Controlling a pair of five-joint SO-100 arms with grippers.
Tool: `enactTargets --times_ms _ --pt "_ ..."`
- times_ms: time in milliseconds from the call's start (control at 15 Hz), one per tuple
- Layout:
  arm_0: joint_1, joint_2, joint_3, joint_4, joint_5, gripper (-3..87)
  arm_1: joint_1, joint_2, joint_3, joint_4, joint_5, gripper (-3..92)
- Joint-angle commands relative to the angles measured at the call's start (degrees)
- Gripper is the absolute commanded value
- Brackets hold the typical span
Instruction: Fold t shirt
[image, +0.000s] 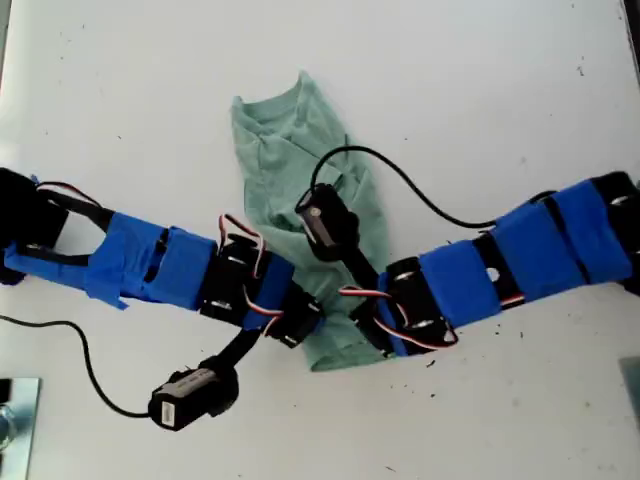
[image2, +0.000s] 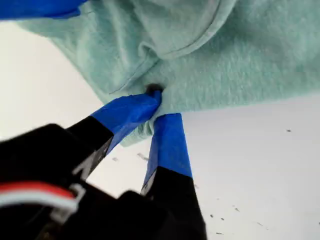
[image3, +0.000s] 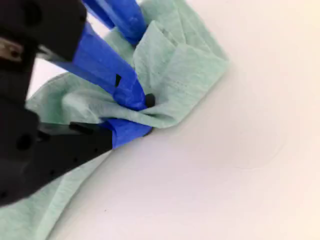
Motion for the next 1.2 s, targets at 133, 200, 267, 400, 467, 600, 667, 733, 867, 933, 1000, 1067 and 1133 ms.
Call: enactTargets --times_ms 133,200,267,400,467,600,667,733,867,933,1000,1067,1133 --pt "8.35 10.46 -1.23 -2.55 3.69 -0.2 -6.77 19.51 -3.6 -1.32 -4.39 -1.3" --pt "9.23 10.9 -1.23 -2.81 3.96 -0.2 -7.29 20.04 -3.52 -1.85 -4.48 -1.3" --pt "9.67 11.34 -1.23 -3.08 3.78 -0.2 -7.29 19.95 -3.08 -2.64 -4.48 -1.3" --pt "9.58 13.71 -0.97 -3.25 3.08 -0.2 -5.45 20.04 -2.72 -3.52 -4.83 -1.3" --pt "8.7 16.44 -0.09 -3.16 3.08 -0.2 -3.34 20.48 -2.37 -3.52 -5.01 -1.3" --pt "3.87 21.53 2.55 0.18 1.85 -0.2 3.16 22.59 -1.14 -3.6 -6.94 -1.3" --pt "0.7 23.55 4.04 2.55 1.41 -0.2 7.91 24.52 0.35 -4.13 -8.26 -1.3" --pt "-2.9 26.02 7.56 2.81 1.41 -0.2 12.92 25.75 2.11 -5.71 -10.81 -1.4" --pt "-10.81 31.38 16.0 2.29 0.88 0.7 22.68 25.58 7.03 -13.89 -16.96 -0.7" --pt "-14.85 35.16 22.32 0.62 -0.53 9.4 26.46 25.22 10.37 -19.51 -17.58 9.7" --pt "-18.19 41.13 31.55 -4.39 -2.11 18.3 30.06 25.14 13.97 -25.22 -18.81 26.9" --pt "-20.83 50.62 44.03 -11.6 -4.57 22.8 33.75 24.87 16.7 -29.0 -18.72 32.6" --pt "-23.73 62.67 58.36 -19.42 -8.7 23.4 37.79 26.28 20.13 -30.59 -16.96 28.5"
